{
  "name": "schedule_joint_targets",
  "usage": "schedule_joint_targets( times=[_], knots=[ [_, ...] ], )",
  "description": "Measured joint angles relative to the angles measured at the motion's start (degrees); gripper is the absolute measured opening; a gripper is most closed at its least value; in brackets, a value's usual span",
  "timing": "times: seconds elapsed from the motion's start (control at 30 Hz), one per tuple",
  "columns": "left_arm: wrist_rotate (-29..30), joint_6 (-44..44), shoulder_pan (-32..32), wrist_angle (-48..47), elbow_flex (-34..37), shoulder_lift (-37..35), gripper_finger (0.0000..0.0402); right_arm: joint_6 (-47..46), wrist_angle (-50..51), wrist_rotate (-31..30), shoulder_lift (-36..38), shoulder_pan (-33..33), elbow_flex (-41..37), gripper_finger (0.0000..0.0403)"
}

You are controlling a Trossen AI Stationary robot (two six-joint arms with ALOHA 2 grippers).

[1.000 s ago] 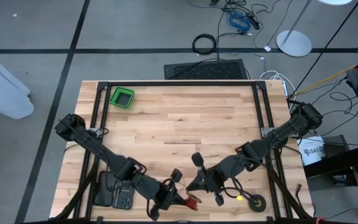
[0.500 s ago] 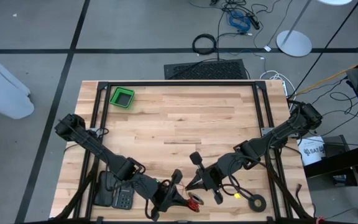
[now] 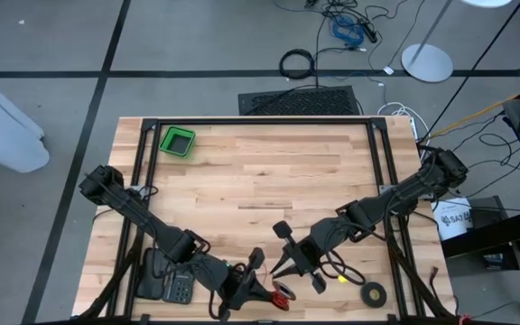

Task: Coil cords
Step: Coil the red wire into the spool

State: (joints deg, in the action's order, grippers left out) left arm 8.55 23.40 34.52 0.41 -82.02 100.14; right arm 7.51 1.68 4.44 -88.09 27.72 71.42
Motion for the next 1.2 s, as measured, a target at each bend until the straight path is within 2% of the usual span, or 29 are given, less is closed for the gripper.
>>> schedule_joint_targets(
  times=[0.4,0.67,0.83,1.0,1.13,1.2],
  knots=[
    [-5.33,3.41,-0.04,4.57,0.01,1.06,0.0004,2.67,-2.32,2.07,0.32,-1.28,-0.07,0.008],
    [-5.33,6.69,-0.04,6.98,0.04,1.09,0.0004,2.74,-4.15,12.01,0.83,-4.59,-0.07,0.0082],
    [-5.3,7.58,-0.04,7.24,0.04,1.05,0.0004,2.16,-2.88,14.12,1.05,-5.27,-0.07,0.0082],
    [-4.96,10.05,-0.07,7.41,0.04,1.05,0.0004,2.34,2.13,13.73,4.61,-5.77,-0.07,0.0082],
    [-2.72,10.46,-0.49,7.87,0.04,0.77,0.0004,1.18,9.51,13.2,11.03,-5.94,-0.07,0.0082],
    [-0.61,9.97,-0.83,7.89,0.04,0.24,0.0004,-0.15,13.76,10.83,14.3,-5.51,-0.07,0.0082]
  ],
)
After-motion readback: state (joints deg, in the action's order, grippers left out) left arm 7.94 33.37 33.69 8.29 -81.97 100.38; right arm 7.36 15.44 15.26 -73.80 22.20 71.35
